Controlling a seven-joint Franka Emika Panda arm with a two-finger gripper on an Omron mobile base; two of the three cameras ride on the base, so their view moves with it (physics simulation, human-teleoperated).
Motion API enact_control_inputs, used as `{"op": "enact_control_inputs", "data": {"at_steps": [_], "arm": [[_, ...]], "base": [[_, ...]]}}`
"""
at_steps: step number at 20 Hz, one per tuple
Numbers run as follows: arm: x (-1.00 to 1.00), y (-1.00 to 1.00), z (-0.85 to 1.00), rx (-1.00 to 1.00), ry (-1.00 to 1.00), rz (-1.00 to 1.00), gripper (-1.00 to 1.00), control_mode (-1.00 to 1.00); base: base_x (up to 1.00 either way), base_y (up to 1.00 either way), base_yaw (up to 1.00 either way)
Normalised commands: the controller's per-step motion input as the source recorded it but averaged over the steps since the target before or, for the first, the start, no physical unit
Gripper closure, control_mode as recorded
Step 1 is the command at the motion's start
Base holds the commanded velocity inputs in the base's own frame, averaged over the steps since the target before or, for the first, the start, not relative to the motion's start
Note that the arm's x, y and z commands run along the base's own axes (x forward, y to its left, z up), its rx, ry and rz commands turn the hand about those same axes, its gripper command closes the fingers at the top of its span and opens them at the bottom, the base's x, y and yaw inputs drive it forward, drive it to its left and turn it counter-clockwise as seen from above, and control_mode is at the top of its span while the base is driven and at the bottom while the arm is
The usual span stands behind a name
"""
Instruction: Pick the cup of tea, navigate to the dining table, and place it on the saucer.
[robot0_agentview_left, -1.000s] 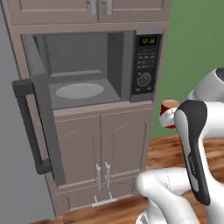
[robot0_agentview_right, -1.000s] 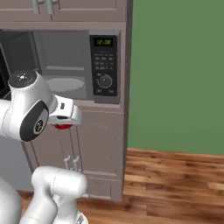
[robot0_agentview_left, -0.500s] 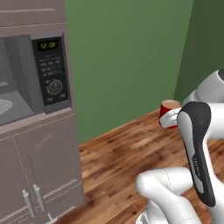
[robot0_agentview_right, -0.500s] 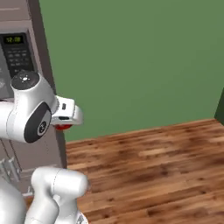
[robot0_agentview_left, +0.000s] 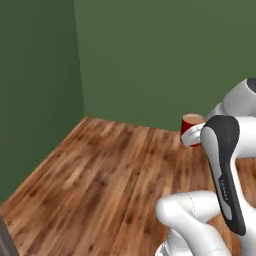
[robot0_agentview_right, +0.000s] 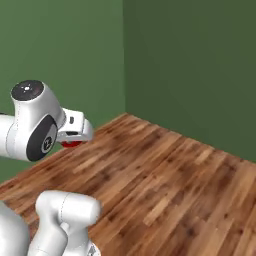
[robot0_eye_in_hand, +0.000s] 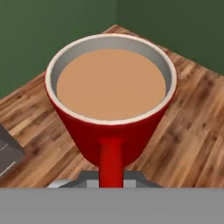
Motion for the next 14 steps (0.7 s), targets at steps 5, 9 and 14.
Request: {"op": "enact_control_inputs", "data": {"at_steps": [5, 9, 14], "arm": [[0.0, 0.0, 0.0, 0.0, 0.0, 0.0, 1.0, 1.0], [0.0, 0.0, 0.0, 0.0, 0.0, 0.0, 1.0, 1.0], [0.0, 0.0, 0.0, 0.0, 0.0, 0.0, 1.0, 1.0]], "base": [[0.01, 0.0, -0.97], [0.0, 0.0, -0.97], [0.0, 0.0, -0.97]]}}
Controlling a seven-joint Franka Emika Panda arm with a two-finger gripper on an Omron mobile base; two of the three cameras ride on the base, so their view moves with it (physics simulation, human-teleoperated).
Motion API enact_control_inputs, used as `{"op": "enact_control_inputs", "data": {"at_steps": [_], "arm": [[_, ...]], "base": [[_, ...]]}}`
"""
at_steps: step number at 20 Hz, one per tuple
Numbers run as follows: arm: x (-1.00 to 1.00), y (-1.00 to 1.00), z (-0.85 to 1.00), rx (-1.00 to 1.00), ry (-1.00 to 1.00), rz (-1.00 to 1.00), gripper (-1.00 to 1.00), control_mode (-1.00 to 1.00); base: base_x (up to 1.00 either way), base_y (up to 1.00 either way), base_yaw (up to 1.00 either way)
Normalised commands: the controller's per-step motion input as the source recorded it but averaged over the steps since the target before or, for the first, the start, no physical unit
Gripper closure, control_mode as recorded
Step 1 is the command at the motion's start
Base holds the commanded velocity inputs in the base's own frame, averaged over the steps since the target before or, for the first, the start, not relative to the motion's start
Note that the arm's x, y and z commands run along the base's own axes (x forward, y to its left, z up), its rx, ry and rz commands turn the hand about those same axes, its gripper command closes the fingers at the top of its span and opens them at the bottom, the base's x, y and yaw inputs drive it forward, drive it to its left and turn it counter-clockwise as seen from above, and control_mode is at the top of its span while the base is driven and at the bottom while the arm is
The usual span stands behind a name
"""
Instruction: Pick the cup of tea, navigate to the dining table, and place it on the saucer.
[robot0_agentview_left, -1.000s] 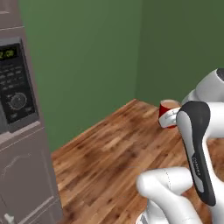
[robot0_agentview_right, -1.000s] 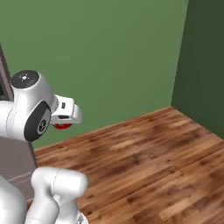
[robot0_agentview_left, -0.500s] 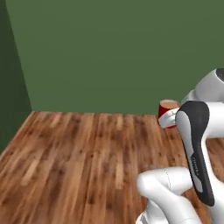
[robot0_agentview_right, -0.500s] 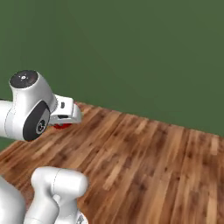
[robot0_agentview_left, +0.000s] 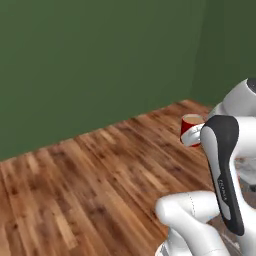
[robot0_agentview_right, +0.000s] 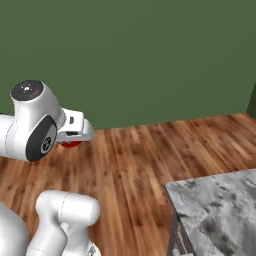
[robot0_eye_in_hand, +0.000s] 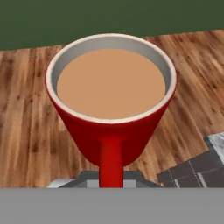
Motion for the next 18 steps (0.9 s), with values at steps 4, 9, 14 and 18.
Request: {"op": "enact_control_inputs", "data": {"at_steps": [4, 9, 14, 18], "arm": [[0.0, 0.0, 0.0, 0.0, 0.0, 0.0, 1.0, 1.0], [0.0, 0.0, 0.0, 0.0, 0.0, 0.0, 1.0, 1.0], [0.0, 0.0, 0.0, 0.0, 0.0, 0.0, 1.0, 1.0], [0.0, 0.0, 0.0, 0.0, 0.0, 0.0, 1.0, 1.0]], "base": [[0.0, 0.02, -0.95], [0.0, 0.18, -0.88], [0.0, 0.58, -0.75], [0.0, 0.87, -0.63]]}}
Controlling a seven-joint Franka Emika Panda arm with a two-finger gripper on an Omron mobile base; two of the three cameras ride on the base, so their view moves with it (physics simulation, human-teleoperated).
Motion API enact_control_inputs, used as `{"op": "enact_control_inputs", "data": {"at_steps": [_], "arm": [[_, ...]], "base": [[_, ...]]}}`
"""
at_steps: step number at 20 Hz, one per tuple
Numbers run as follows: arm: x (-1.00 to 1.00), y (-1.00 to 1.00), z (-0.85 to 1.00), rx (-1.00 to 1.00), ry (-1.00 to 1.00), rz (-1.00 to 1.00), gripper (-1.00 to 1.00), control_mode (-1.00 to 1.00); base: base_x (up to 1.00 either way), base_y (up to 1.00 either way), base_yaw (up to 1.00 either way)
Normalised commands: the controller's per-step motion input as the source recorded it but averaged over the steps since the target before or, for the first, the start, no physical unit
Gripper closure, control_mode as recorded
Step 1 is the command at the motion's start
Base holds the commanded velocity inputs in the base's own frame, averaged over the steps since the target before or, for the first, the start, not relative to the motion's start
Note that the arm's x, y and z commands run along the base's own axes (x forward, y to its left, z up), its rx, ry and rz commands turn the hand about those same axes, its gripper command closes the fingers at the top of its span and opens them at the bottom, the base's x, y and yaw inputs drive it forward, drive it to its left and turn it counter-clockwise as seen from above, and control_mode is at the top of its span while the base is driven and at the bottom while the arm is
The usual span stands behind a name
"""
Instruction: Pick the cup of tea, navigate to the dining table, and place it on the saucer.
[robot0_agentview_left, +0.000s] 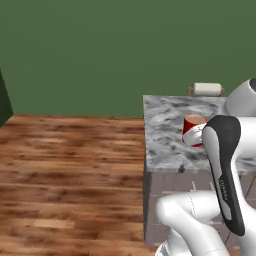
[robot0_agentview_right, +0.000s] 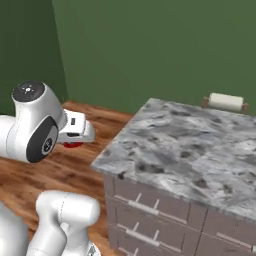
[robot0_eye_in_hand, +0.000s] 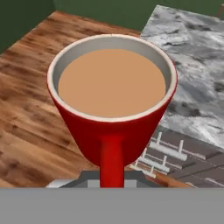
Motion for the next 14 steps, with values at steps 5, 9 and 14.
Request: {"op": "enact_control_inputs", "data": {"at_steps": [5, 9, 14], "arm": [[0.0, 0.0, 0.0, 0.0, 0.0, 0.0, 1.0, 1.0], [0.0, 0.0, 0.0, 0.0, 0.0, 0.0, 1.0, 1.0], [0.0, 0.0, 0.0, 0.0, 0.0, 0.0, 1.0, 1.0]], "base": [[-0.27, 0.49, -0.7], [-0.21, 0.08, -0.8], [-0.14, 0.0, -0.73]]}}
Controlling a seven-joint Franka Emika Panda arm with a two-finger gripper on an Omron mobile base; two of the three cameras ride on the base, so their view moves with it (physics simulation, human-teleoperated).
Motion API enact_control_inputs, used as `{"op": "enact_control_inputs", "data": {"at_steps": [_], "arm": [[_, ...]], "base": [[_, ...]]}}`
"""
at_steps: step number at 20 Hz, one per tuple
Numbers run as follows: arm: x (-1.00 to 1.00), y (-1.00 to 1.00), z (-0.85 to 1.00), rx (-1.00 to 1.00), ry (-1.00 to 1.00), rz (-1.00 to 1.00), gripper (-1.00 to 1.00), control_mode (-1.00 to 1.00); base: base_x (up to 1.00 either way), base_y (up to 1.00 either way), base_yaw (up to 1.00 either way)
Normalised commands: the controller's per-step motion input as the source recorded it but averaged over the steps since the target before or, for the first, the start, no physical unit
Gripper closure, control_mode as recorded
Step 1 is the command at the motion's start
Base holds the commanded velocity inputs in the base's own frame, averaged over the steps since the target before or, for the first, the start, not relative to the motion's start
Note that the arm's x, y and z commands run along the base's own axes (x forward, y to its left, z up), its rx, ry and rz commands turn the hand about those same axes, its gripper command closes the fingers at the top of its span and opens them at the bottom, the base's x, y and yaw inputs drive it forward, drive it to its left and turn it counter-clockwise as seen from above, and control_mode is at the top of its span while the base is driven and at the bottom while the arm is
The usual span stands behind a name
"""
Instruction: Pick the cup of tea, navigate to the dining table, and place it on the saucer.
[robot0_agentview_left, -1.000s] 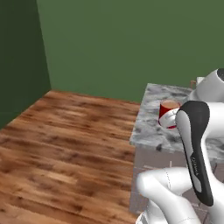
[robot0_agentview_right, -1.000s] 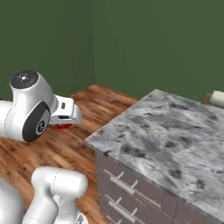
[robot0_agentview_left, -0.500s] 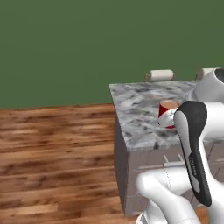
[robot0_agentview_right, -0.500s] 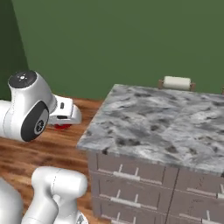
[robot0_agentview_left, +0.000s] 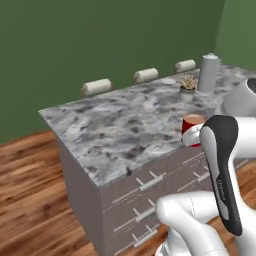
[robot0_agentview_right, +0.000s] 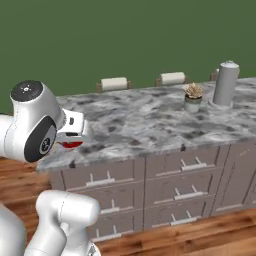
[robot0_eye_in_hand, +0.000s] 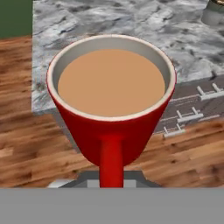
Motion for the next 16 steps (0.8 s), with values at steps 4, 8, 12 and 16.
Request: {"op": "enact_control_inputs", "data": {"at_steps": [4, 8, 12, 16], "arm": [[0.0, 0.0, 0.0, 0.0, 0.0, 0.0, 1.0, 1.0], [0.0, 0.0, 0.0, 0.0, 0.0, 0.0, 1.0, 1.0], [0.0, 0.0, 0.0, 0.0, 0.0, 0.0, 1.0, 1.0], [0.0, 0.0, 0.0, 0.0, 0.0, 0.0, 1.0, 1.0]], "base": [[-0.02, 0.0, -0.7], [-0.07, 0.08, -0.57], [-0.57, 0.75, -0.33], [-0.92, 1.0, -0.12]]}}
